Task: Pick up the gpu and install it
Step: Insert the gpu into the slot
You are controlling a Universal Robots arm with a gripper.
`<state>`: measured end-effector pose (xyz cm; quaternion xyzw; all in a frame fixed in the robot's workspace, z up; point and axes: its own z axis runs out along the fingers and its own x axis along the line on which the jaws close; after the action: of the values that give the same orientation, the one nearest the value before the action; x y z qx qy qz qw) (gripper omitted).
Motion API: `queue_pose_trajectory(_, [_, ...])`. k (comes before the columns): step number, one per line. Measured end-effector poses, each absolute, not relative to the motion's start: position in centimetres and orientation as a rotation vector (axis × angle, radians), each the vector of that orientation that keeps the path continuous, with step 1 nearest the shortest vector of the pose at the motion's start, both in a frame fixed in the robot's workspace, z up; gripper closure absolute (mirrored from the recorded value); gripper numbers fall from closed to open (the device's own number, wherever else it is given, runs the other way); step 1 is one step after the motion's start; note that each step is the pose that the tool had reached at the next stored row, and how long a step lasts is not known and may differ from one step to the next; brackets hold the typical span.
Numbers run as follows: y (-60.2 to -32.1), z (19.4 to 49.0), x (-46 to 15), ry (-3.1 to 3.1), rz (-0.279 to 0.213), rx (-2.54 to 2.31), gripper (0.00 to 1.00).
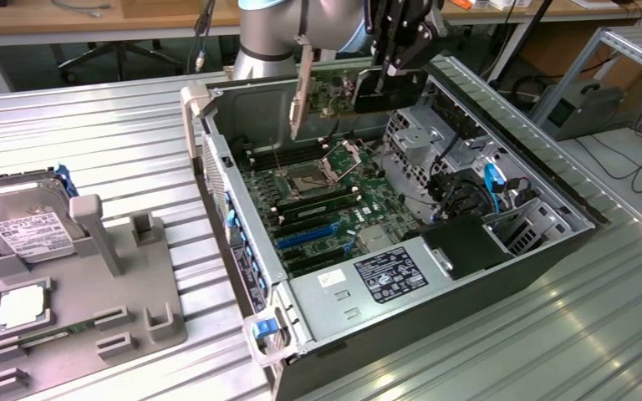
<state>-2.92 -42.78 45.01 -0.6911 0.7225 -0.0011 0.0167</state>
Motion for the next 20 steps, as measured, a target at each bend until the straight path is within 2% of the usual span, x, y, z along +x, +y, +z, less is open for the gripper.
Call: queue_pose_trajectory(20, [-42.8, 42.5, -4.8, 2.246, -0.003, -2.148, 0.73])
